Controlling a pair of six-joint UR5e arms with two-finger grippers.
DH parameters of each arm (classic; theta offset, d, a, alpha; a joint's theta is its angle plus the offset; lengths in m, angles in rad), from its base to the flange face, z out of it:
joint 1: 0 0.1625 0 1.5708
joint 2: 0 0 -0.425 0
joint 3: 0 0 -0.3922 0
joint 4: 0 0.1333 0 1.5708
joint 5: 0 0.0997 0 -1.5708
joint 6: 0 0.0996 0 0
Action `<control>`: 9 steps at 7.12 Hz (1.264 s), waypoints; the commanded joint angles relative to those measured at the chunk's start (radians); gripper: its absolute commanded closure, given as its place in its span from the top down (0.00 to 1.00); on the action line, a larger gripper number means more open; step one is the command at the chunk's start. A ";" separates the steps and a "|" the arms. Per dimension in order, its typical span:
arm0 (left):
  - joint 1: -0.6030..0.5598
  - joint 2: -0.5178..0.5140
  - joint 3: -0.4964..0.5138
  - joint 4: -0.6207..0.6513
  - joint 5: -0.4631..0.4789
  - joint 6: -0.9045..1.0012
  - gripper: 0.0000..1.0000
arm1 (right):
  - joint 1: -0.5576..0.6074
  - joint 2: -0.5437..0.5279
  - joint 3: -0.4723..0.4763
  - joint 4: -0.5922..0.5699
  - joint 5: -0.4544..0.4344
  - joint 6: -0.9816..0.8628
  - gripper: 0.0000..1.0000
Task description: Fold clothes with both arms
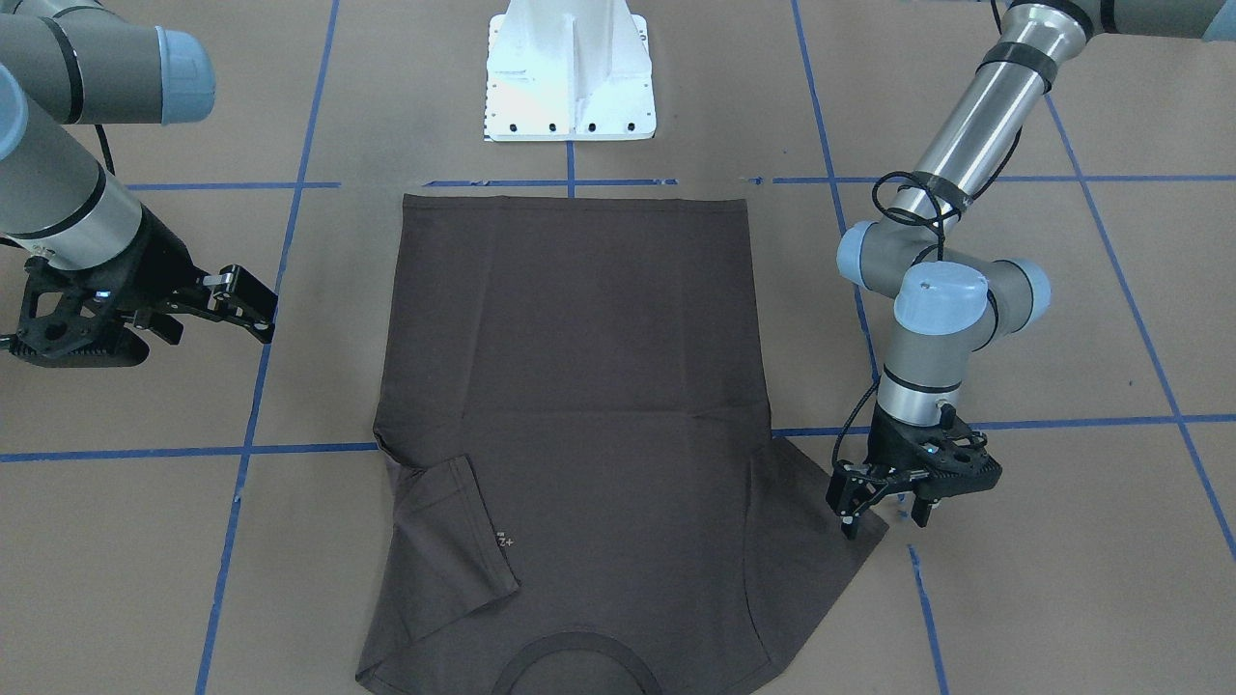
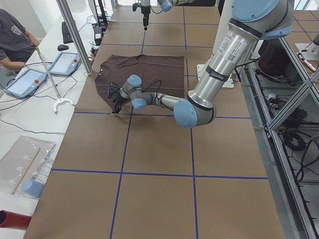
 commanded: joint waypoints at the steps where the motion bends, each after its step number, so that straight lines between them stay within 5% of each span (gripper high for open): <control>1: 0.001 -0.001 0.002 0.000 0.002 0.000 0.90 | 0.000 -0.001 0.001 0.000 0.000 0.005 1.00; 3: 0.001 -0.001 -0.003 -0.002 0.002 -0.001 0.65 | 0.001 -0.007 0.016 0.000 0.002 0.005 1.00; 7: 0.004 0.001 -0.004 -0.002 0.002 0.005 0.48 | 0.001 -0.007 0.015 0.000 -0.001 0.005 1.00; 9: 0.004 -0.001 -0.006 0.000 0.002 0.008 0.28 | 0.003 -0.008 0.015 0.000 -0.001 0.003 1.00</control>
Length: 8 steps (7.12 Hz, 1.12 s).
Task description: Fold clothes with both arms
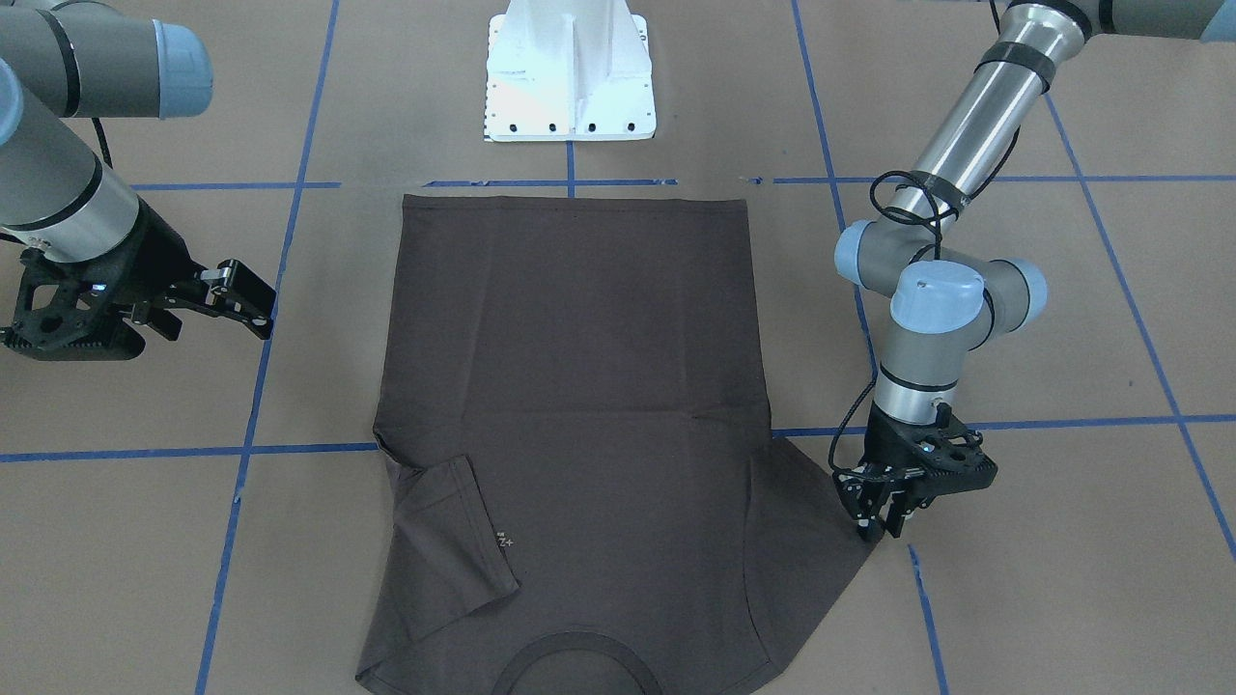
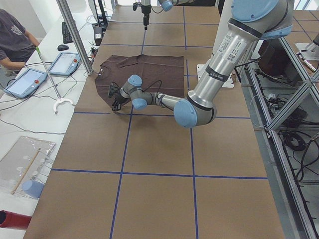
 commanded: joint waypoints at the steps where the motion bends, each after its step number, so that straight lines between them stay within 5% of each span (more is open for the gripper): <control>1: 0.000 -0.001 -0.001 0.003 0.000 0.003 0.20 | -0.001 -0.001 0.001 0.000 0.000 0.000 1.00; 3: 0.000 -0.001 -0.016 0.009 -0.002 0.003 0.00 | -0.001 -0.001 -0.001 0.000 0.000 -0.001 1.00; 6: 0.000 -0.005 -0.175 0.166 -0.027 0.002 0.00 | -0.001 -0.004 0.001 0.000 -0.001 0.000 1.00; 8: 0.008 -0.132 -0.216 0.352 -0.041 -0.044 0.00 | -0.001 -0.014 0.014 0.000 -0.003 0.002 1.00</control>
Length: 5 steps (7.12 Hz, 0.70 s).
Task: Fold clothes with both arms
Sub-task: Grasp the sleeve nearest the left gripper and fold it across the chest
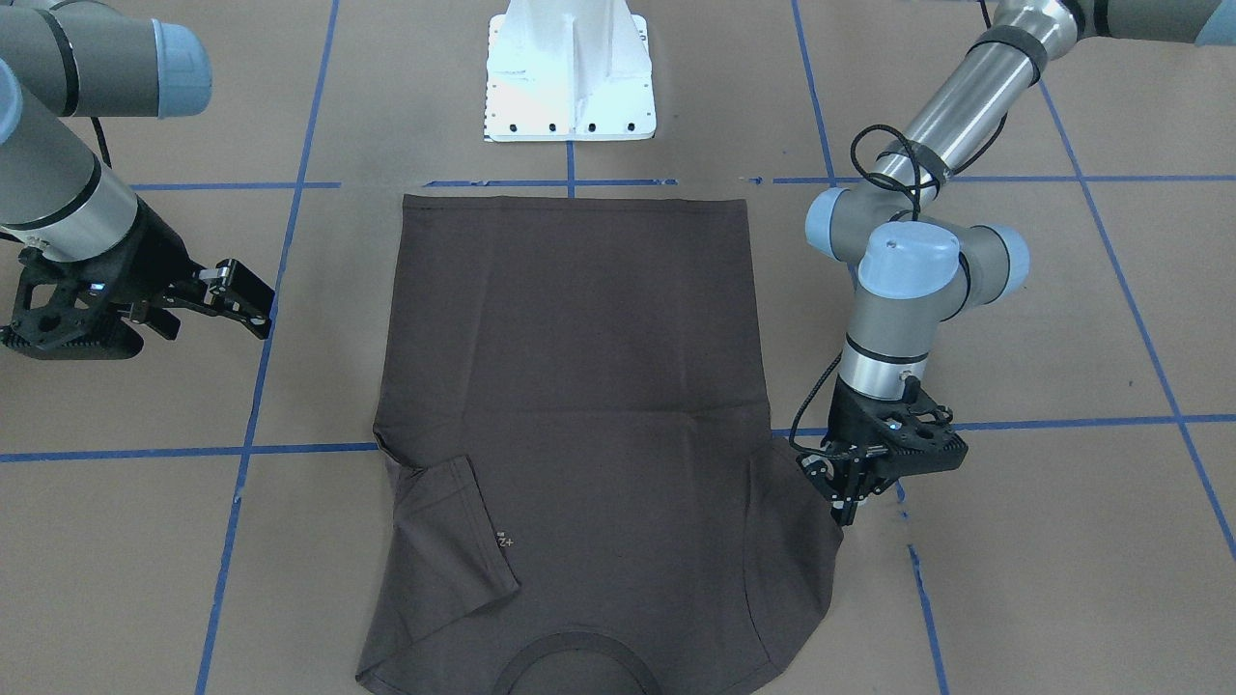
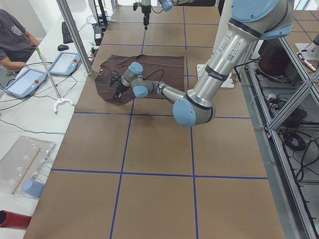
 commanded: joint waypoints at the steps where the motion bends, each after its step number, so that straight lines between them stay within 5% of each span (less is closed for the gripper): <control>1: 0.021 -0.151 0.051 0.113 -0.007 -0.110 0.00 | 0.000 -0.016 0.014 0.001 0.001 0.000 1.00; 3: 0.099 -0.317 0.265 0.099 0.000 -0.258 0.00 | 0.000 -0.016 0.014 0.001 0.001 -0.006 1.00; 5: 0.127 -0.339 0.327 0.054 0.006 -0.280 0.00 | 0.000 -0.016 0.014 0.001 0.001 -0.006 1.00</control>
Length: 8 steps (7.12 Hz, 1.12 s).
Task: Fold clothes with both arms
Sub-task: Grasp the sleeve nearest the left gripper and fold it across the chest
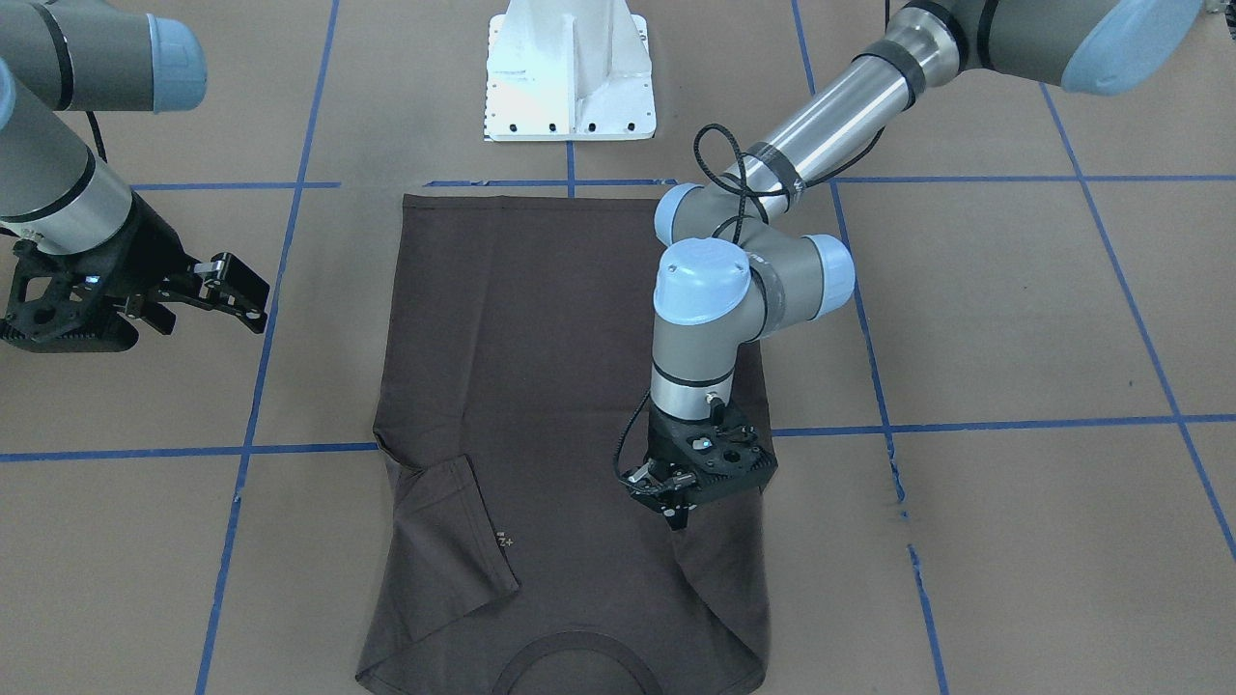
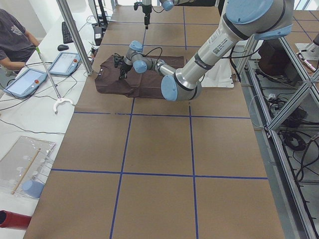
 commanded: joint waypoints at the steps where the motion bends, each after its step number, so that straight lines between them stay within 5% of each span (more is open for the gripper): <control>1: 0.018 -0.021 0.052 -0.046 0.002 -0.033 0.00 | -0.002 0.000 0.000 0.000 0.000 0.002 1.00; 5: 0.021 -0.064 0.093 -0.095 0.002 -0.093 0.00 | -0.002 0.003 0.000 0.000 0.002 0.007 1.00; 7: 0.022 -0.055 0.082 -0.095 -0.001 -0.025 0.99 | -0.002 0.004 0.002 0.000 0.002 0.007 1.00; 8: 0.021 -0.055 0.073 -0.096 -0.005 -0.018 1.00 | -0.006 0.001 0.006 0.000 0.000 0.008 1.00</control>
